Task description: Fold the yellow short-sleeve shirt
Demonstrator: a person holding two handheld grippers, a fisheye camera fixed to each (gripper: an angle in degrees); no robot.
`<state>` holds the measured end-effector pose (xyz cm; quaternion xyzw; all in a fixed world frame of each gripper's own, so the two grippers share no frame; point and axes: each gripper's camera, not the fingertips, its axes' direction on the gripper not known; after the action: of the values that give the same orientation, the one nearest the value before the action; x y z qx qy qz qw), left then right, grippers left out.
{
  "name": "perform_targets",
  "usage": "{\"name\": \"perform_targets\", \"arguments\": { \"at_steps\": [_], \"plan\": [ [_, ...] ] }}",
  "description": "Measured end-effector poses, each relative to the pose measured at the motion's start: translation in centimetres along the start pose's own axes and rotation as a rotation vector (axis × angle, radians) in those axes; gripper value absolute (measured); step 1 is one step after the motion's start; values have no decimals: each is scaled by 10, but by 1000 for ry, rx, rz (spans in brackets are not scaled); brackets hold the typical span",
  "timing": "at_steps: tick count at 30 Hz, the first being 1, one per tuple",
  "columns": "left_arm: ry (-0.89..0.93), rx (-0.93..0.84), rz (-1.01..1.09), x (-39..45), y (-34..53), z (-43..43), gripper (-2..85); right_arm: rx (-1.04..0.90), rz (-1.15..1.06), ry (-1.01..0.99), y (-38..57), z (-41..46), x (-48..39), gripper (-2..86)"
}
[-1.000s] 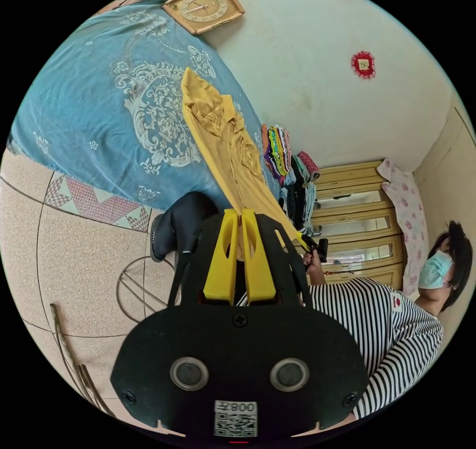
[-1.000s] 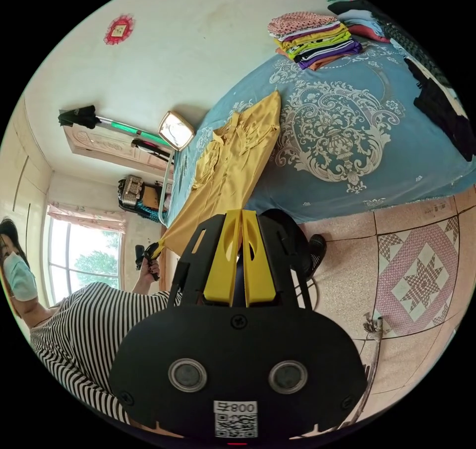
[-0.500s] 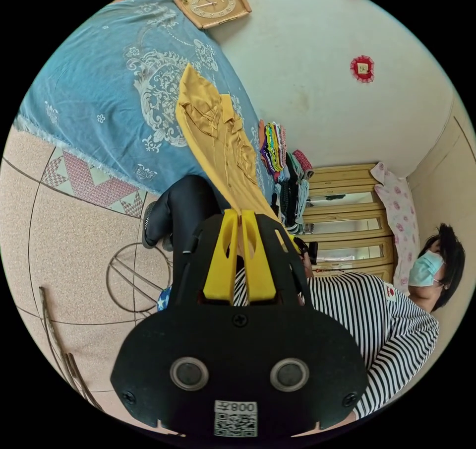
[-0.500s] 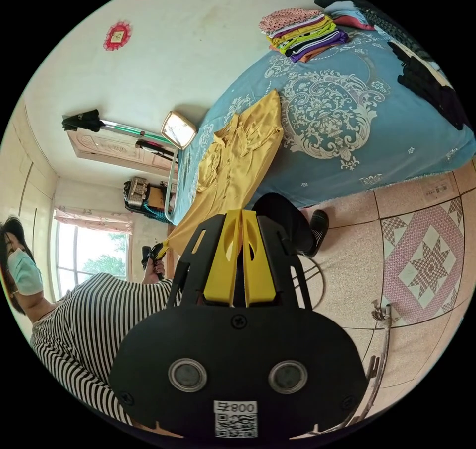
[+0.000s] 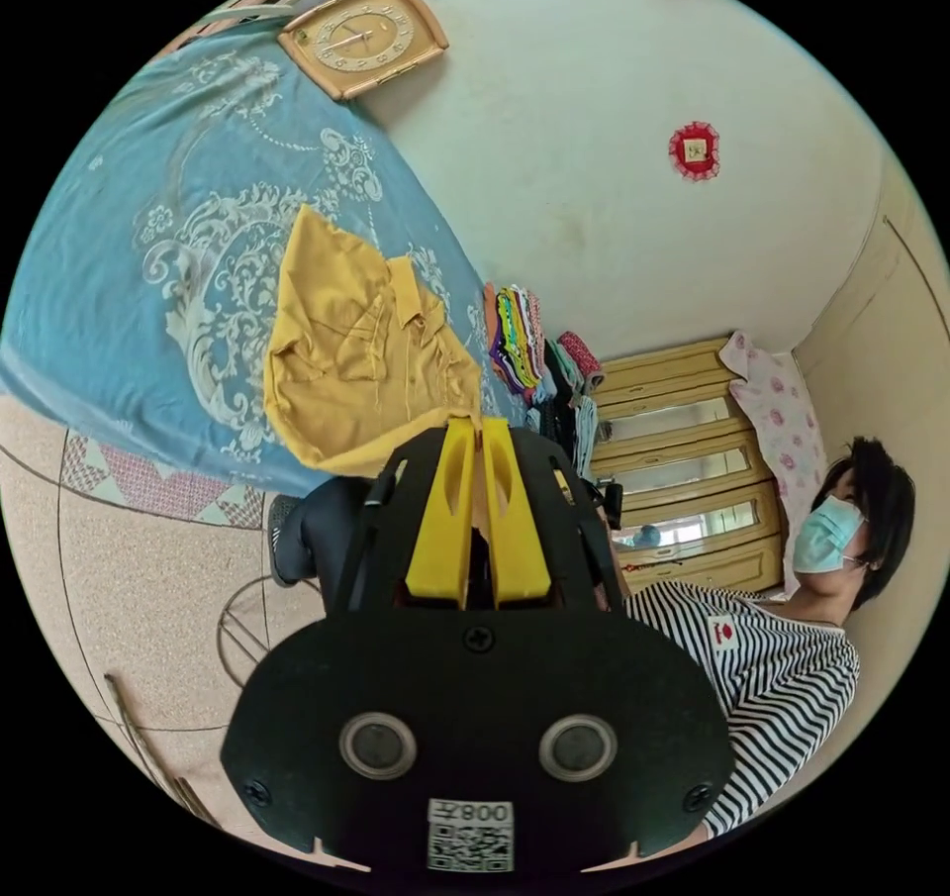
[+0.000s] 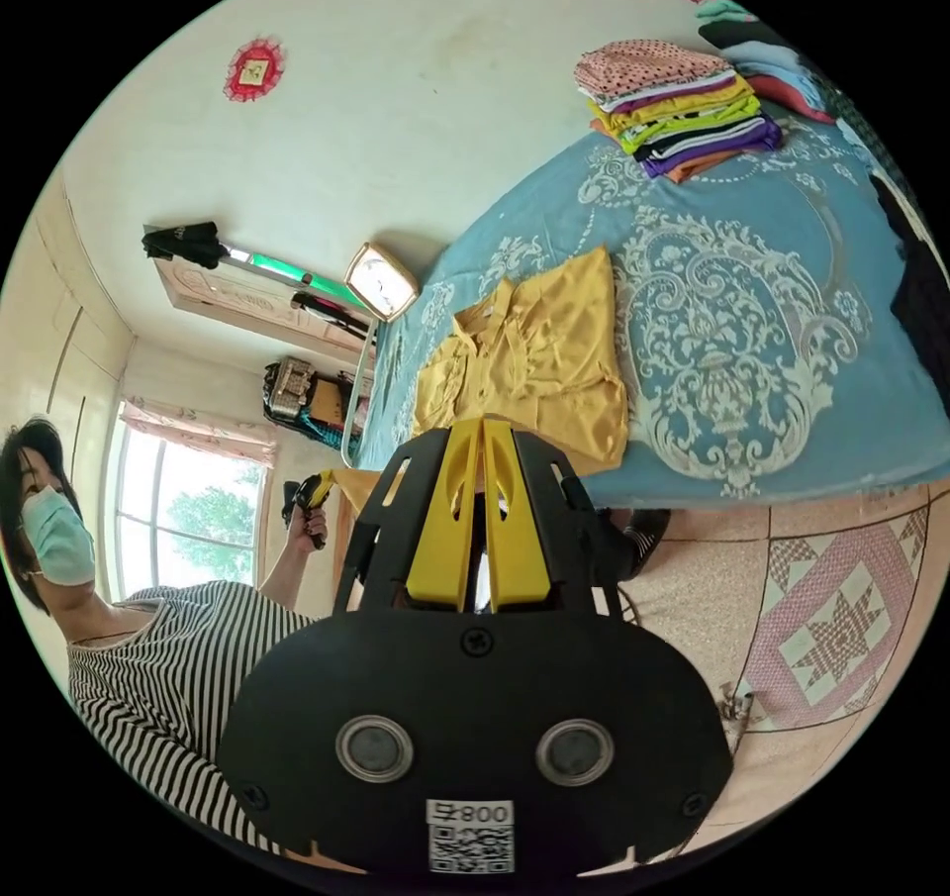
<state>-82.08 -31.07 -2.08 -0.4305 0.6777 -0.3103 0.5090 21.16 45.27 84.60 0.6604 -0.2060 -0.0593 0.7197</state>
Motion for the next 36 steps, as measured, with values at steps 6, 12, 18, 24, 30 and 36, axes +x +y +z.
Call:
{"name": "perform_targets", "arguments": {
  "at_steps": [6, 12, 18, 24, 30, 36],
  "plan": [
    [-51, 32, 59, -6, -135, 64, 13, -10, -57, 69, -129, 58, -14, 3],
    [-119, 12, 6, -52, -274, 160, 18, -90, -19, 150, -260, 164, -4, 5],
    [-241, -17, -112, -116, -349, 252, 46, -217, 82, 208, -321, 271, 15, 12],
    [-258, 80, -55, -128, -360, 283, 76, -135, 4, 319, -306, 291, -29, 27],
    [-152, -128, -11, -119, -343, 383, 78, -112, -231, 406, -278, 350, -134, 46],
    [-186, -243, 16, -120, -373, 476, 79, -292, -795, 717, -242, 490, -269, 63]
  ]
}}
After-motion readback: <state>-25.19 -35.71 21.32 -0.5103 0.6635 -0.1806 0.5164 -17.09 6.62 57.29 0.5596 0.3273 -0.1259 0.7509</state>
